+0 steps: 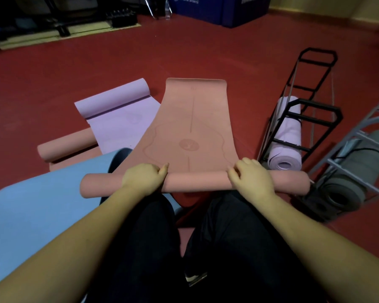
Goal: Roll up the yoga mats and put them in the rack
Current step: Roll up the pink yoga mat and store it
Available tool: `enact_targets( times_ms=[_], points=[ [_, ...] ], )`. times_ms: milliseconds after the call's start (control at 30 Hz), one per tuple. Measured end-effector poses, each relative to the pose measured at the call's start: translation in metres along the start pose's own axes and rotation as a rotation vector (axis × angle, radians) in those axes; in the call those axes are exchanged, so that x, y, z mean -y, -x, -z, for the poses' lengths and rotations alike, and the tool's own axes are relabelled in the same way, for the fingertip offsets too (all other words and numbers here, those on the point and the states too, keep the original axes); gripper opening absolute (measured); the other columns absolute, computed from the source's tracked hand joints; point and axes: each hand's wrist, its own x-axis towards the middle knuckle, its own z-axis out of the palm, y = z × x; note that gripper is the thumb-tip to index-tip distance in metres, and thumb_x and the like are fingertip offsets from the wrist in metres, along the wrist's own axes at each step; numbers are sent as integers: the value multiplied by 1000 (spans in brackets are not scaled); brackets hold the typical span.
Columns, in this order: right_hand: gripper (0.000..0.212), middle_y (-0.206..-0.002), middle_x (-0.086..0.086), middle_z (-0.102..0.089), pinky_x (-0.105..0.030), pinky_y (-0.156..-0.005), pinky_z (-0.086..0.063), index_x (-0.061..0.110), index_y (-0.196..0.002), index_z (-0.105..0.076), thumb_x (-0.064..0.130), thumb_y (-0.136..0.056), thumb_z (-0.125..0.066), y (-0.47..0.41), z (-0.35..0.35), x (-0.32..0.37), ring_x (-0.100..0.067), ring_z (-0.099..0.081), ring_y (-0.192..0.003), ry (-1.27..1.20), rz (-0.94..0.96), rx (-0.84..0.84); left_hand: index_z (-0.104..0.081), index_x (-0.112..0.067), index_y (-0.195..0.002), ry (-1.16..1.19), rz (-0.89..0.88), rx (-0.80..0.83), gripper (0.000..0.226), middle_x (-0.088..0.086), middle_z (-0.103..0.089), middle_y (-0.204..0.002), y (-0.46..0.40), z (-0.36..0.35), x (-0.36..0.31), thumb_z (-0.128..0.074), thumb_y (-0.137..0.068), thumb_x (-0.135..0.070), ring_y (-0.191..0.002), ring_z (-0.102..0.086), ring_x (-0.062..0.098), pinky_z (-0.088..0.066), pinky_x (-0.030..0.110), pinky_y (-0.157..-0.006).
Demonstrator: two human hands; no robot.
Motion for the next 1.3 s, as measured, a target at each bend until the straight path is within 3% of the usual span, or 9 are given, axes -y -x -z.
enact_targets(
  times_ms=[267,367,467,567,700,800,967,1133,1300],
  points=[
    [57,-79,-9,-63,-36,-60,-38,13,-72,-64,54,-93,-31,-7,8,-3,-34,-62,-77,95,-2,59,-62,-18,-91,-40,30,151,59,12,-66,-115,-20,21,-9,-19,-101,-58,-97,-56,29,-43,38,-86],
    [52,-89,-13,-68,-35,-64,-39,13,-80,-68,49,-99,-36,-20,19,-5,-36,-63,-87,72,-5,103,-61,-9,-127,-67,34,204,65,18,-55,-139,-25,42,-14,-21,-102,-54,-123,-52,33,-39,41,-105],
    [55,-93,-17,-68,-35,-71,-44,14,-88,-72,50,-99,-32,-29,38,-3,-36,-62,-91,87,-18,258,-45,-2,-144,12,80,315,59,19,-41,-152,-26,55,-21,-24,-106,-42,-136,-42,33,-30,37,-111],
    [57,-97,-24,-65,-35,-74,-42,10,-79,-65,50,-99,-29,-36,52,-1,-37,-60,-94,65,5,446,-47,-8,-143,37,91,399,54,16,-41,-153,-24,56,-17,-28,-103,-40,-137,-40,30,-29,38,-111],
    [61,-129,-26,-57,-32,-86,-38,0,-115,-64,45,-102,-26,-39,52,4,-35,-55,-116,55,-59,718,-53,-11,-137,8,98,467,49,13,-46,-149,-21,37,-7,-33,-101,-37,-133,-44,29,-34,40,-111],
    [63,-142,-23,-50,-30,-93,-35,1,-129,-58,48,-103,-24,-38,47,6,-32,-49,-127,36,-101,821,-62,-16,-111,-36,55,376,38,14,-58,-133,-21,18,-2,-34,-99,-39,-108,-51,29,-40,38,-100],
    [64,-147,-18,-47,-33,-103,-34,8,-135,-56,53,-100,-27,-46,41,6,-30,-47,-130,3,-109,873,-62,-15,-84,-5,12,150,45,11,-67,-104,-17,13,1,-31,-102,-43,-90,-55,29,-42,35,-78],
    [63,-152,-14,-41,-31,-106,-31,10,-142,-50,53,-100,-30,-52,41,3,-28,-42,-136,-22,-123,905,-71,-11,-84,-3,-27,-230,50,8,-62,-89,4,3,-5,-35,-103,-40,-85,-57,30,-39,34,-67],
    [55,-142,-13,-51,-28,-90,-32,11,-132,-58,49,-100,-34,-57,37,-1,-27,-50,-116,-50,-140,922,-62,-11,-69,7,-105,-384,59,0,-45,-69,33,-20,-2,-25,-95,-49,-69,-48,26,-30,33,-61]
  ],
)
